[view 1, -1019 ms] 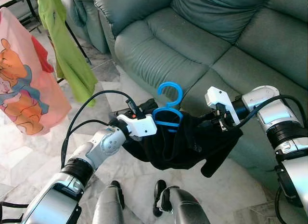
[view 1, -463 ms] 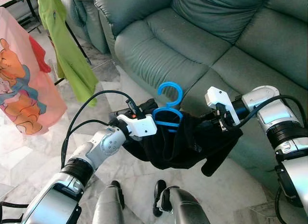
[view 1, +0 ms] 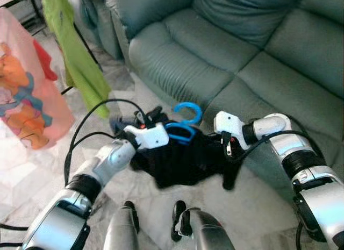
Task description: Hang hanger
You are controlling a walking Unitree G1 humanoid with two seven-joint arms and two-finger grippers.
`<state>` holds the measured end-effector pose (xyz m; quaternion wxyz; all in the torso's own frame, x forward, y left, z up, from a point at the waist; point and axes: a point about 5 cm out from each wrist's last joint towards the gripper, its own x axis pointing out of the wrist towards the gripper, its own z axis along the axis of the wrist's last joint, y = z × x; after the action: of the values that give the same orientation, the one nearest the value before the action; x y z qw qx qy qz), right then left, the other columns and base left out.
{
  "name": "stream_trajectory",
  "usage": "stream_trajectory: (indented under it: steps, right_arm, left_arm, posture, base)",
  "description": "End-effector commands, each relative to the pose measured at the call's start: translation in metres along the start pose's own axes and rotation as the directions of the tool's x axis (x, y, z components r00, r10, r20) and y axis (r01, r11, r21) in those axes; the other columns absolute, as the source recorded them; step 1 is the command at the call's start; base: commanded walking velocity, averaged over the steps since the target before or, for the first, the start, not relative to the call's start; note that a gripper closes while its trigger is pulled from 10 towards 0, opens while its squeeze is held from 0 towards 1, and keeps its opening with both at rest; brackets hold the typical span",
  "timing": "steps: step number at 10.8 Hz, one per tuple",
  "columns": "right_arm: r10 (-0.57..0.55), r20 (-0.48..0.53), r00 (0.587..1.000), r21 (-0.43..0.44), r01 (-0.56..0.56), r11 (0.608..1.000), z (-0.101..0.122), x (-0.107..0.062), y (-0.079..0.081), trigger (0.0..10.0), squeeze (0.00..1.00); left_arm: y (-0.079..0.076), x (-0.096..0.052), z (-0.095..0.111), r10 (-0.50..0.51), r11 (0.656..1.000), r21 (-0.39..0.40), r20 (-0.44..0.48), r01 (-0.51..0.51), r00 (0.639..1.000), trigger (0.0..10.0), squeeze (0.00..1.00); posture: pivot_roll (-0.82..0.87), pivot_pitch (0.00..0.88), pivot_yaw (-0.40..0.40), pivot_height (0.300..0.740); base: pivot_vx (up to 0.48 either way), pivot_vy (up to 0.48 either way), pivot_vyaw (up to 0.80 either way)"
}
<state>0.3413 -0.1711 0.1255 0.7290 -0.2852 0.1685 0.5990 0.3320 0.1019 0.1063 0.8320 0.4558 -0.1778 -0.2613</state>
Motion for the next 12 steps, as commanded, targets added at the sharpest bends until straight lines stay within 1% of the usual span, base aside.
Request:
stream_trajectory:
  steps: [1, 3, 4, 5, 6, 8, 9, 10, 11, 12]
  right_arm:
    - [-0.032, -0.021, 0.999, -0.01, 0.032, 0.999, -0.004, 0.0, 0.0, 0.0, 0.0]
    - [-0.086, -0.037, 0.996, -0.045, 0.084, 0.995, -0.009, 0.006, 0.003, 0.0, 0.0]
    - [-0.137, -0.034, 0.99, -0.06, 0.135, 0.989, -0.009, 0.01, 0.003, 0.0, 0.0]
    - [-0.214, -0.018, 0.977, -0.065, 0.213, 0.975, -0.011, 0.017, 0.004, 0.0, 0.0]
    - [-0.259, -0.013, 0.966, -0.06, 0.258, 0.964, -0.015, 0.024, 0.009, 0.0, 0.0]
    - [-0.335, -0.002, 0.942, -0.036, 0.335, 0.942, -0.023, 0.038, 0.02, 0.0, 0.0]
    - [-0.385, 0.012, 0.923, -0.019, 0.385, 0.923, -0.024, 0.043, 0.024, 0.0, 0.0]
    - [-0.438, 0.055, 0.897, 0.048, 0.436, 0.899, -0.024, 0.049, 0.028, 0.0, 0.0]
    - [-0.463, 0.061, 0.884, 0.065, 0.459, 0.886, -0.024, 0.05, 0.029, 0.0, 0.0]
    - [-0.546, 0.086, 0.833, 0.099, 0.539, 0.837, -0.021, 0.052, 0.027, 0.0, 0.0]
  left_arm:
    - [0.004, 0.008, 0.016, 0.029, 1.0, -0.004, 0.087, -0.029, 0.996, 10.0, 1.0]
    - [0.003, 0.008, 0.011, 0.039, 0.999, -0.018, 0.051, -0.038, 0.998, 10.0, 1.0]
    - [0.003, 0.007, 0.007, 0.044, 0.999, -0.017, 0.025, -0.044, 0.999, 10.0, 1.0]
    - [0.004, 0.005, 0.002, 0.071, 0.997, -0.007, -0.002, -0.071, 0.997, 10.0, 1.0]
    - [0.003, 0.004, 0.002, 0.058, 0.998, 0.018, 0.006, -0.058, 0.998, 10.0, 1.0]
    - [-0.006, 0.003, -0.001, -0.026, 0.999, 0.042, 0.002, 0.026, 1.0, 10.0, 1.0]
    - [-0.008, 0.001, -0.003, -0.051, 0.997, 0.051, -0.004, 0.051, 0.999, 10.0, 1.0]
    - [-0.02, -0.004, -0.007, -0.147, 0.988, 0.051, -0.022, 0.147, 0.989, 10.0, 1.0]
    - [-0.025, -0.007, -0.01, -0.188, 0.981, 0.042, -0.032, 0.189, 0.982, 10.0, 1.0]
    - [-0.048, -0.021, -0.018, -0.369, 0.928, 0.036, -0.064, 0.371, 0.927, 10.0, 1.0]
  posture:
    - [-0.05, 0.204, -0.053, 0.74]
    - [-0.05, 0.203, -0.052, 0.74]
    - [-0.06, 0.203, -0.054, 0.74]
    - [-0.06, 0.203, -0.055, 0.74]
    - [-0.06, 0.202, -0.057, 0.74]
    - [-0.05, 0.195, -0.048, 0.74]
    - [-0.05, 0.19, -0.046, 0.74]
    - [-0.05, 0.185, -0.046, 0.74]
    - [-0.05, 0.181, -0.047, 0.74]
    - [-0.05, 0.171, -0.04, 0.74]
  base:
    - [0.0, 0.0, 0.0]
    - [0.0, 0.0, 0.0]
    - [0.0, 0.0, 0.0]
    - [0.0, 0.0, 0.0]
    - [0.0, 0.0, 0.0]
    - [0.0, 0.0, 0.0]
    - [0.0, 0.0, 0.0]
    - [0.0, 0.0, 0.0]
    - [0.0, 0.0, 0.0]
    - [0.0, 0.0, 0.0]
